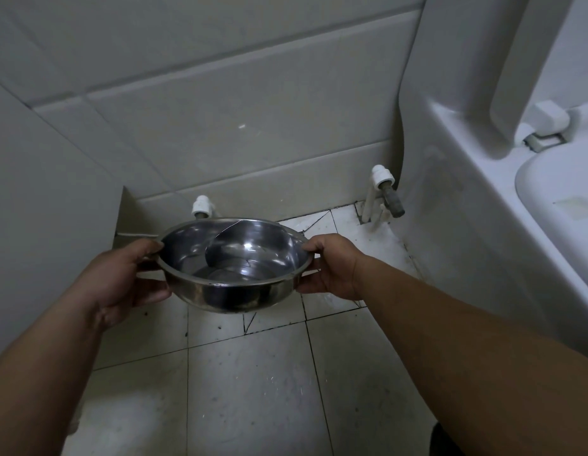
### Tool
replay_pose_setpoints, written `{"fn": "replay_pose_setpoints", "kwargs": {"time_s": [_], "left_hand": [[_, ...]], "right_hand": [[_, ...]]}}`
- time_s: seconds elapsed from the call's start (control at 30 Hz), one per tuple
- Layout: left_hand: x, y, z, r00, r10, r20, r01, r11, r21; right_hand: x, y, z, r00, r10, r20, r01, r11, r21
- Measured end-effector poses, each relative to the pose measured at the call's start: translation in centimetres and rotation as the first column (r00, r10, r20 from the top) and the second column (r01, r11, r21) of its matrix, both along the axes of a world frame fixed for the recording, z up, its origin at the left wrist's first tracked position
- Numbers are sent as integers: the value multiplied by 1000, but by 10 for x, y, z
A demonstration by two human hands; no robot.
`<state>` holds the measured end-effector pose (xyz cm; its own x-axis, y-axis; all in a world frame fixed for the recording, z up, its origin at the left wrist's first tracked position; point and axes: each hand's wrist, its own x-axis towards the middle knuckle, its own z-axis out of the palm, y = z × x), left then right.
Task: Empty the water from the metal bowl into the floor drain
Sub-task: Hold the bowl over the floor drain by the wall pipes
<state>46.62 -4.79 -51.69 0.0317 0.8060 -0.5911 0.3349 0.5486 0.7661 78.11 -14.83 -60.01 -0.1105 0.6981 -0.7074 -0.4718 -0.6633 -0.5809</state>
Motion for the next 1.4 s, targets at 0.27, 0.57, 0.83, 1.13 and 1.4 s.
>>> {"fn": "replay_pose_setpoints", "kwargs": {"time_s": [0.27,0.57,0.83,1.13,1.4], "left_hand": [[7,5,10,999,-25,-22,25,1000,10],[2,17,17,999,-27,-38,28,1000,12],[6,19,23,997,-40,-67,42,999,28],[12,21,33,991,-33,-127,36,999,29],[12,26,37,985,-50,-168,57,998,38]], "right_hand": [[-4,0,5,1000,-12,-29,12,1000,4],[-8,2,3,998,-38,-50,39,999,11],[-9,2,3,998,-34,-44,35,999,24],[-13,1,4,997,-53,-63,54,999,5],[-17,1,4,992,-72,-103,72,997,-4]]}}
